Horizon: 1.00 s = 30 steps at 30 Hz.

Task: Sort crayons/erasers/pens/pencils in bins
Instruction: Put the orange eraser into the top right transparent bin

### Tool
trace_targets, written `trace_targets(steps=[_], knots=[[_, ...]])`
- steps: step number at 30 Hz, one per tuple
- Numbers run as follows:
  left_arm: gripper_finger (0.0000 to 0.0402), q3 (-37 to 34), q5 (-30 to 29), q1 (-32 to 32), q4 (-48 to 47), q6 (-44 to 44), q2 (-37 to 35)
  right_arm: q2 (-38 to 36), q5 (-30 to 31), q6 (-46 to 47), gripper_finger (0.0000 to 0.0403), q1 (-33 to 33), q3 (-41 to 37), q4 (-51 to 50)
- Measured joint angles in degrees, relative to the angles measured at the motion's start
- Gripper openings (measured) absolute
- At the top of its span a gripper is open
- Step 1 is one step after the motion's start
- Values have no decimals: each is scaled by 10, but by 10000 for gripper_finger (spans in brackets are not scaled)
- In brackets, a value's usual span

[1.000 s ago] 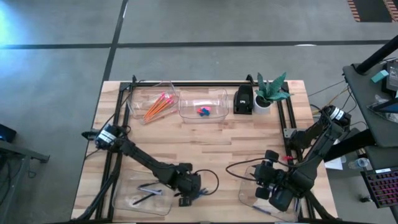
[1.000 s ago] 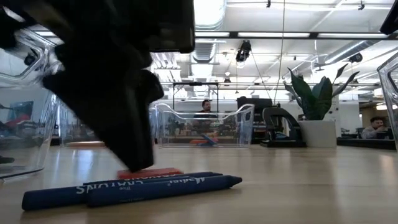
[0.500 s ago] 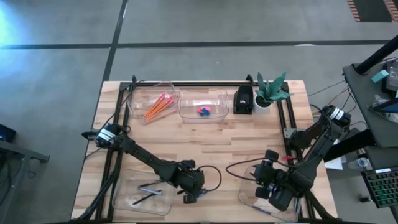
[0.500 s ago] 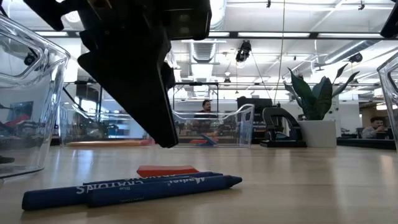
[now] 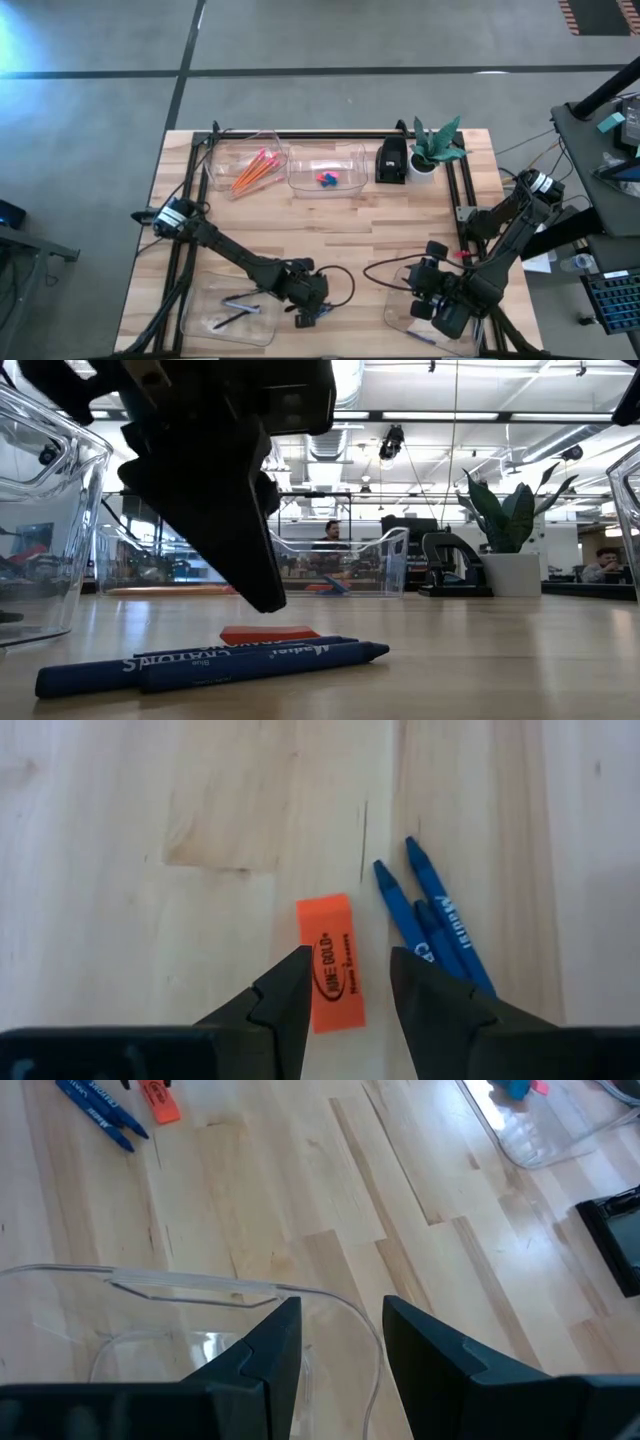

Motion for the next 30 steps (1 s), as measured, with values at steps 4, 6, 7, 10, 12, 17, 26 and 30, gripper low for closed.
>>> trace_targets(steps=[4,6,7,10,12,17,26,30], knots=[[123,-4,-9,0,0,11,1,0,0,0,134,0,0,3],[123,-4,-10,0,8,19,6,0,0,0,134,0,0,3],[123,-4,-10,0,5,20,8,0,0,0,134,0,0,4],[123,-4,-11,0,18,20,15,0,0,0,134,0,0,4],[123,-4,-17,0,13,31,18,0,0,-1,134,0,0,4],[123,-3,-23,0,16,49,33,0,0,-1,134,0,0,4],[96,-3,-24,0,17,50,38,0,0,-2,134,0,0,5],[36,-4,-17,2,16,50,31,0,0,-2,134,0,0,5]])
